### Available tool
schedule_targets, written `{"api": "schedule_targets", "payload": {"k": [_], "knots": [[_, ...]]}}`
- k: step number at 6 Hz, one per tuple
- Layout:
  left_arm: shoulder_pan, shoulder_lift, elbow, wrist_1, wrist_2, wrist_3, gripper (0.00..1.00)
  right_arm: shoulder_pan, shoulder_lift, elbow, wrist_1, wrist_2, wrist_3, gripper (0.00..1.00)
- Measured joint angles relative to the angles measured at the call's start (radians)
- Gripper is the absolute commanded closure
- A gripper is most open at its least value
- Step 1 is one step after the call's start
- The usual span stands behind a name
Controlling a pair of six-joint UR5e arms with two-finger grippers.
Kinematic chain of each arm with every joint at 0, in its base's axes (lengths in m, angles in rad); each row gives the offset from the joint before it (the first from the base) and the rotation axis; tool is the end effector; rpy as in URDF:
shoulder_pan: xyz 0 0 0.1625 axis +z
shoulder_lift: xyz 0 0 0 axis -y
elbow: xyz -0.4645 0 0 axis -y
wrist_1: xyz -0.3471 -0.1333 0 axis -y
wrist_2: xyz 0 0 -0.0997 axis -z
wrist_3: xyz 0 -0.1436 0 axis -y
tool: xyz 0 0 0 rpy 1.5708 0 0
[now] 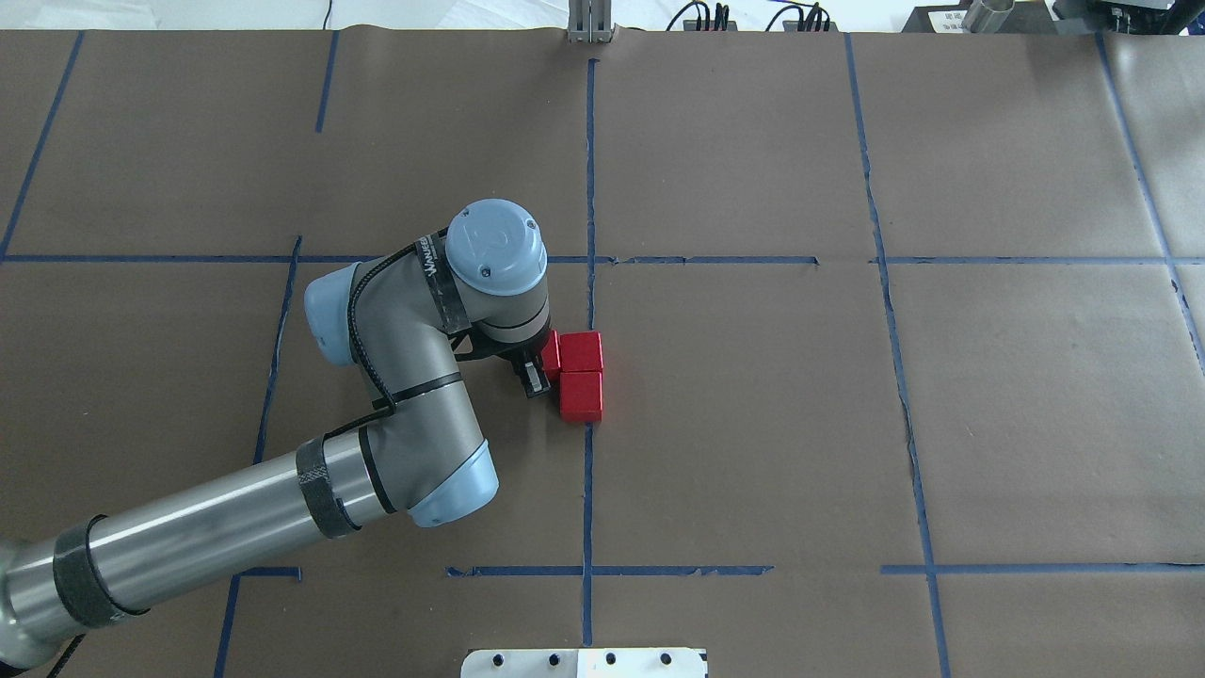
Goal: Form red blocks into L shape at center
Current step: 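Lower the cube against the farther cube's side and hold it there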
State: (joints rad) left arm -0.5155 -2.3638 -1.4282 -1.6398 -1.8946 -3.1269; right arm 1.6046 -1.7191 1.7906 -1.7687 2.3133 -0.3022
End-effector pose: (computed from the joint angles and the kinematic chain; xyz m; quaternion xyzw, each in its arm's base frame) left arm 0.6284 -0.4567 0.3150 -0.3036 0.2264 -0.7658 0.5198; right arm 0.0485 -0.3617 0.7146 0.0025 -0.3668 -0.1017 0.9247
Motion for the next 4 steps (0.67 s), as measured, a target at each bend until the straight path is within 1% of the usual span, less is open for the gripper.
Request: {"api": "schedule_targets", "payload": {"k": [2, 3, 4], "knots": [[0.001, -0.001, 0.001, 0.000, 0.000, 0.001, 0.63, 0.000, 0.000, 0.000, 0.000, 0.000, 0.000, 0.00], [0.002, -0.001, 0.001, 0.000, 0.000, 0.001, 0.57, 0.000, 0.000, 0.000, 0.000, 0.000, 0.000, 0.00], [0.004, -0.002, 0.002, 0.000, 0.000, 0.006, 0.50, 0.000, 0.000, 0.000, 0.000, 0.000, 0.000, 0.00]]}}
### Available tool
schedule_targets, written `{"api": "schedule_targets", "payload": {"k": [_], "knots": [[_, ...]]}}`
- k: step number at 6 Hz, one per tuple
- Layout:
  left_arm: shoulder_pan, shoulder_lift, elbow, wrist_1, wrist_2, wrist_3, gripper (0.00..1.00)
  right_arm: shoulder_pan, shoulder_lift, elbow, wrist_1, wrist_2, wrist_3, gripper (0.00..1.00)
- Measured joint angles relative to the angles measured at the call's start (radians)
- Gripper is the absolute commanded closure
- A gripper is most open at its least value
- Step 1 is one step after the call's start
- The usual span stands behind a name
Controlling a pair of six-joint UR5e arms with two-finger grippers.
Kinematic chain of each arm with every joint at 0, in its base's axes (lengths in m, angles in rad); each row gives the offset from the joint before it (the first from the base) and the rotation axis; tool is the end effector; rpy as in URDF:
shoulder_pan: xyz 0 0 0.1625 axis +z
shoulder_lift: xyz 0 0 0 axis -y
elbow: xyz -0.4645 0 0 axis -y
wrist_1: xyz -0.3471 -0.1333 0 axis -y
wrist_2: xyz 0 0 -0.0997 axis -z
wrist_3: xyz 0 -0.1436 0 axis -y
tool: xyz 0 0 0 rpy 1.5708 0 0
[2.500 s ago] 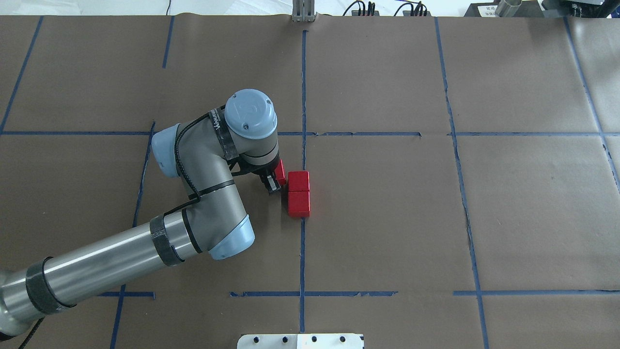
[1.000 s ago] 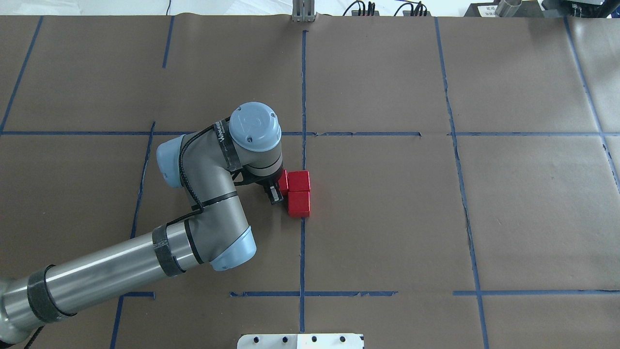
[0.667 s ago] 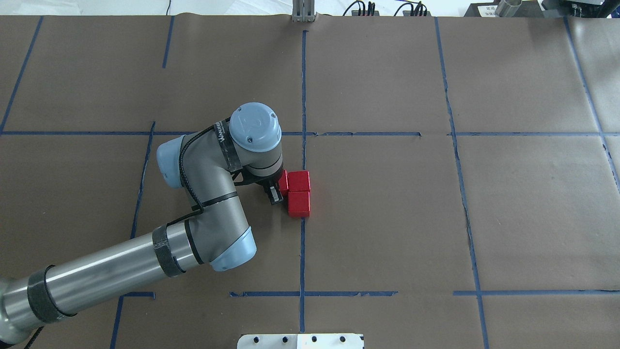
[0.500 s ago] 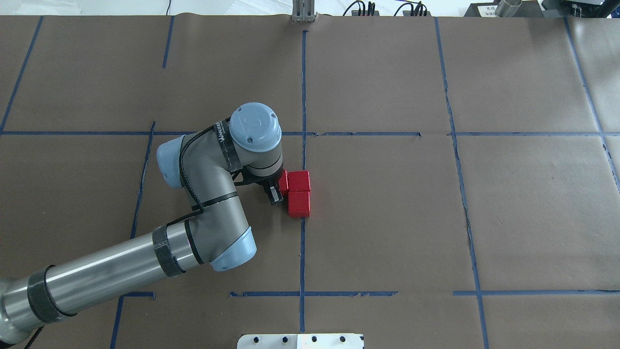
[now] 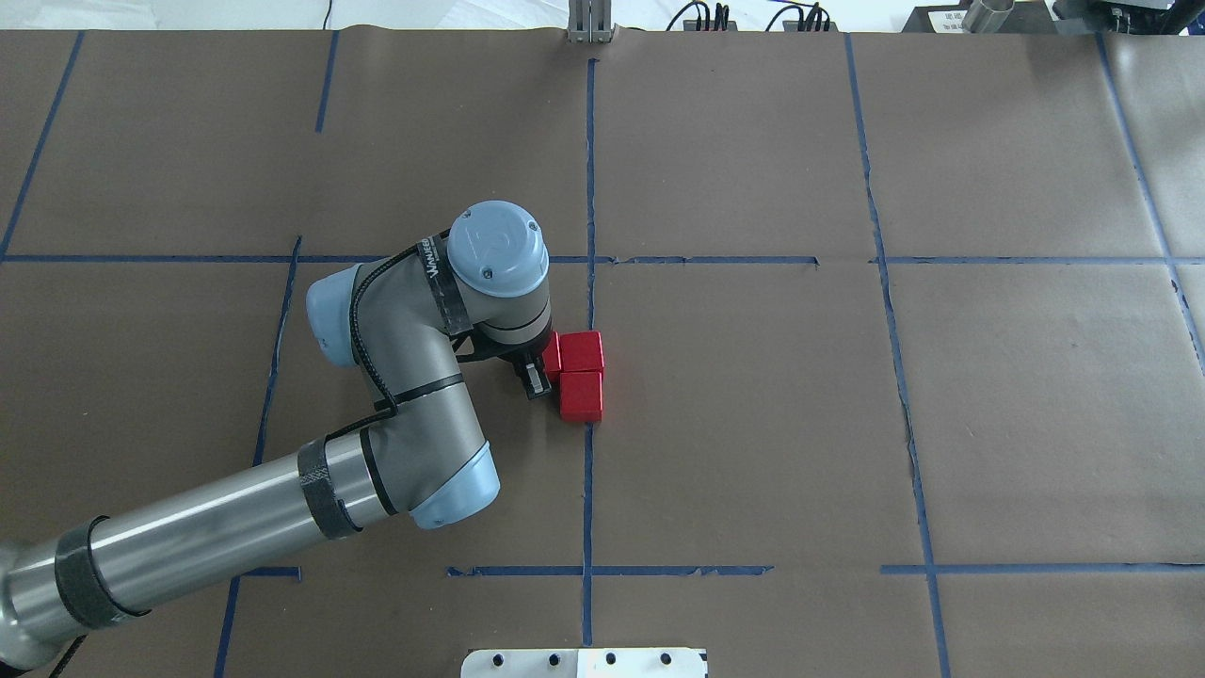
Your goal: Form red blocks into L shape at center
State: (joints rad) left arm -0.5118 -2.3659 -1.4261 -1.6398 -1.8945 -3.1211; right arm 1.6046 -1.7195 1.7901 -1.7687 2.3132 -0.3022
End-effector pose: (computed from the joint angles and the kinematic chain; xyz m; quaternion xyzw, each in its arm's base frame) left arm 0.6307 -0.4548 0.3143 -0.3033 0.2268 -0.7633 0.5234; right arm 0.0485 -0.3614 0.7150 0.0021 -0.3668 -0.1016 0.9247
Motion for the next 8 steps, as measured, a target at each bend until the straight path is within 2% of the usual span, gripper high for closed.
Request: {"api": "schedule_targets", "payload": {"k": [1, 4, 5, 6, 8], "knots": [[0.001, -0.001, 0.001, 0.001, 0.000, 0.020, 0.00, 0.000, 0.000, 0.000, 0.000, 0.000, 0.000, 0.00], [0.000, -0.002, -0.014, 0.009, -0.004, 0.051, 0.00, 0.000, 0.000, 0.001, 0.000, 0.001, 0.000, 0.00], [-0.008, 0.000, -0.056, 0.040, -0.007, 0.061, 0.00, 0.000, 0.000, 0.001, 0.000, 0.002, 0.000, 0.00], [-0.021, 0.014, -0.139, 0.111, -0.010, 0.105, 0.00, 0.000, 0.000, 0.002, 0.000, 0.002, 0.000, 0.00], [-0.061, 0.102, -0.355, 0.230, -0.054, 0.325, 0.00, 0.000, 0.000, 0.002, 0.000, 0.002, 0.000, 0.00]]}}
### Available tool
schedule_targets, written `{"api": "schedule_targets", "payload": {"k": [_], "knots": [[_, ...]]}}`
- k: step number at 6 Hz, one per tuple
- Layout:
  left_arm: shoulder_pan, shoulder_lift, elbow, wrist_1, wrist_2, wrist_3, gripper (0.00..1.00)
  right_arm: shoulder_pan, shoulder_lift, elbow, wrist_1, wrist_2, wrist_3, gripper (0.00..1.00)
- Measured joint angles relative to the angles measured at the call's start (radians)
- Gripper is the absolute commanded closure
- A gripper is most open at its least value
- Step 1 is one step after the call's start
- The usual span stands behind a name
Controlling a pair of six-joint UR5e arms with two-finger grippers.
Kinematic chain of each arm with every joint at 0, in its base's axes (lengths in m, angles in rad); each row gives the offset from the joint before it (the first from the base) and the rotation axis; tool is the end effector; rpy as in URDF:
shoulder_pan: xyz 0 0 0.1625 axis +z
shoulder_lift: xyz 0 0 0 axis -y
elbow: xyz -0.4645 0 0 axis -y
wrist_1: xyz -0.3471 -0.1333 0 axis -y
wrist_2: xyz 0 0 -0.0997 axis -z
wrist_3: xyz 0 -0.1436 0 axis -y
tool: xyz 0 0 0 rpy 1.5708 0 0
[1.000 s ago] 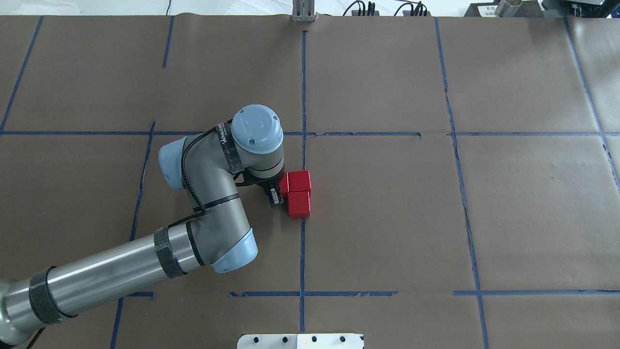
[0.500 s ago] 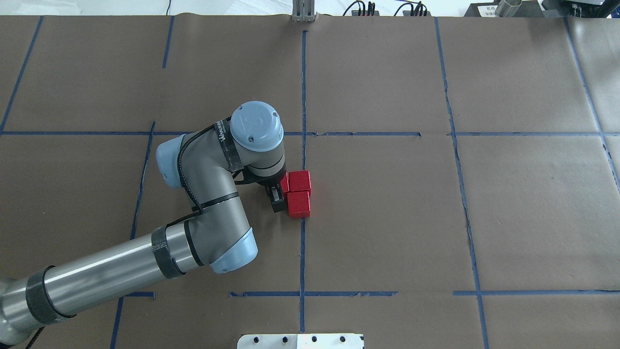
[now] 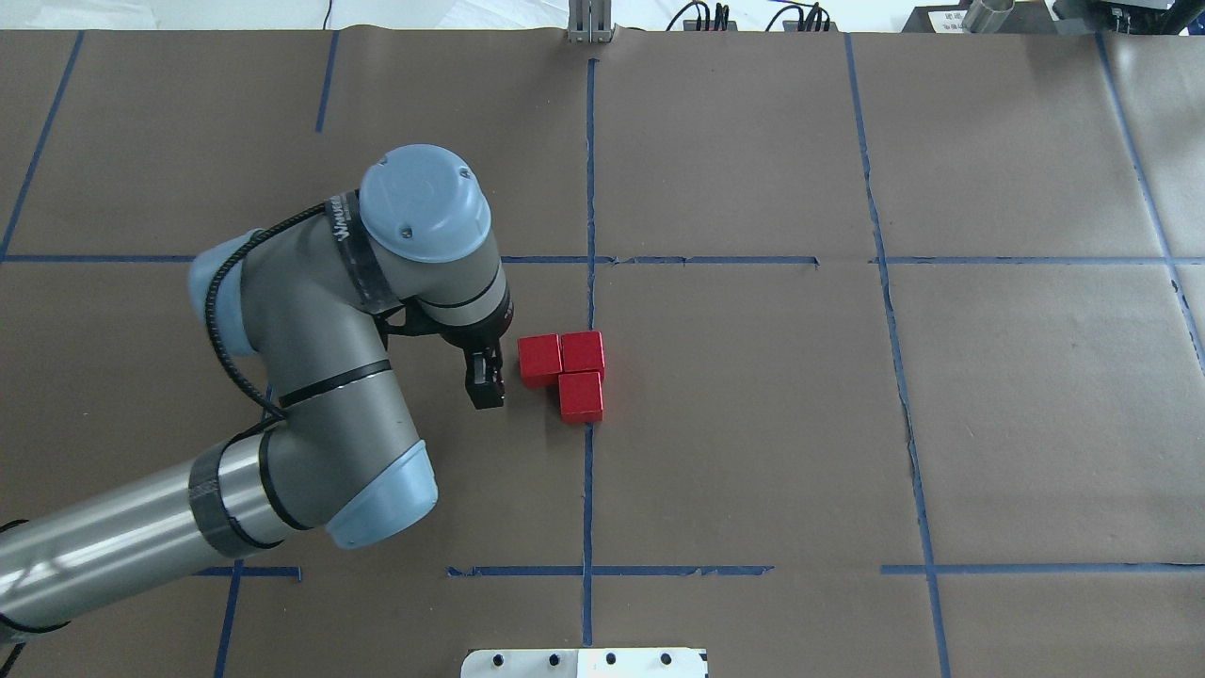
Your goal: Form red blocks into L shape at center
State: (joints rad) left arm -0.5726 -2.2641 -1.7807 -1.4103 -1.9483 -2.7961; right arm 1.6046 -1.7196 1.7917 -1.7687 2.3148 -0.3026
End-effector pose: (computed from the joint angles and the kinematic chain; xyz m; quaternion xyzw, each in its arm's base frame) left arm 0.5242 -0.4335 0.2781 -0.2799 0.2816 -0.6740 0.6230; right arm 0.0483 -0.3616 0.7142 0.0030 -0.3674 -0.1019 0.9244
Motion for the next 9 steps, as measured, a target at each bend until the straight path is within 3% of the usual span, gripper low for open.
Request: {"api": "schedule_targets", "payload": {"k": [1, 3, 6, 9], "knots": [[-0.031, 0.054, -0.077, 0.012, -0.017, 0.171, 0.00, 0.000, 0.000, 0.000, 0.000, 0.000, -0.001, 0.00], [-0.109, 0.142, -0.134, 0.013, -0.026, 0.581, 0.00, 0.000, -0.002, 0.000, 0.000, 0.000, -0.001, 0.00], [-0.229, 0.358, -0.237, 0.000, -0.043, 1.173, 0.00, 0.000, -0.005, 0.001, 0.000, 0.000, 0.000, 0.00], [-0.458, 0.525, -0.230, -0.001, -0.170, 1.893, 0.00, 0.000, -0.003, 0.000, 0.000, 0.000, 0.000, 0.00]]}}
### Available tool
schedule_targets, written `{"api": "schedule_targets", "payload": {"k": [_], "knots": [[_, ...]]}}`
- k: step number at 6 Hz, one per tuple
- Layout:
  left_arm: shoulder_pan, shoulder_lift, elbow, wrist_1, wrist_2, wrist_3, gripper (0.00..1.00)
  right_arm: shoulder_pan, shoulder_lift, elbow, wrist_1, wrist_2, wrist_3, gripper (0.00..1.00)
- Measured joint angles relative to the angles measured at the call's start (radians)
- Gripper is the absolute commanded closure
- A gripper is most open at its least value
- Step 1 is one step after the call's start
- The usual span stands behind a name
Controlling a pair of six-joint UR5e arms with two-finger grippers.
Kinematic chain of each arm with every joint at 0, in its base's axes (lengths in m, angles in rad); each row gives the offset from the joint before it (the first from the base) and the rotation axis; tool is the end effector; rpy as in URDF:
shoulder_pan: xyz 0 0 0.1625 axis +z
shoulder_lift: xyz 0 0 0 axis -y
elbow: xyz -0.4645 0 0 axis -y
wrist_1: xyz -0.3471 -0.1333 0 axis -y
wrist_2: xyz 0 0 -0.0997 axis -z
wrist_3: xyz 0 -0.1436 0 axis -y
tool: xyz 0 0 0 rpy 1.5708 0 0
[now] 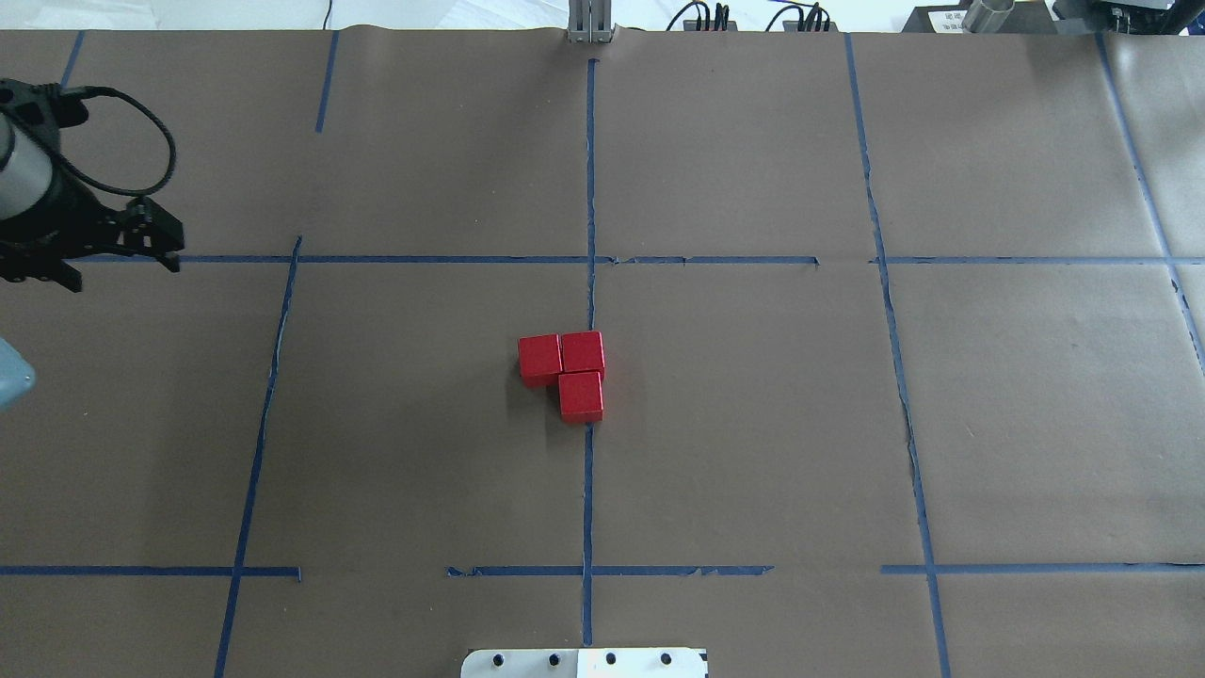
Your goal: Form red blocks into L shape at center
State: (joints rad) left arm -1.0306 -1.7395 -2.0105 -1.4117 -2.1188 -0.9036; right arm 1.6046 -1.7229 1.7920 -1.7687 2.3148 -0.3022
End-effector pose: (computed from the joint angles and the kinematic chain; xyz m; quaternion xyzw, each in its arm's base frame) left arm 0.2100 -0.4639 0.4891 -0.0133 0.3397 -0.1103 0.9339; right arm 0.0482 -0.3598 0.7153 0.0015 -0.3676 -0.1012 0.9244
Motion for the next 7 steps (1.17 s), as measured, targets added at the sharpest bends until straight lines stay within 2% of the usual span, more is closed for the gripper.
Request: {"api": "schedule_targets", "payload": {"k": [2, 3, 4, 5, 7], "knots": [[-0.166, 0.141, 0.020, -0.018, -0.057, 0.429, 0.00, 0.000, 0.001, 0.000, 0.000, 0.000, 0.000, 0.00], [-0.254, 0.219, 0.060, -0.080, -0.094, 0.607, 0.00, 0.000, 0.002, 0.000, 0.000, 0.000, 0.000, 0.00], [-0.347, 0.282, 0.149, -0.182, -0.151, 0.773, 0.00, 0.000, 0.002, 0.001, 0.000, 0.000, 0.000, 0.00], [-0.425, 0.312, 0.240, -0.264, -0.212, 0.886, 0.00, 0.000, 0.003, 0.002, 0.000, 0.000, 0.001, 0.00], [-0.489, 0.324, 0.302, -0.303, -0.267, 0.948, 0.00, 0.000, 0.003, 0.005, 0.000, 0.001, 0.001, 0.00]]}}
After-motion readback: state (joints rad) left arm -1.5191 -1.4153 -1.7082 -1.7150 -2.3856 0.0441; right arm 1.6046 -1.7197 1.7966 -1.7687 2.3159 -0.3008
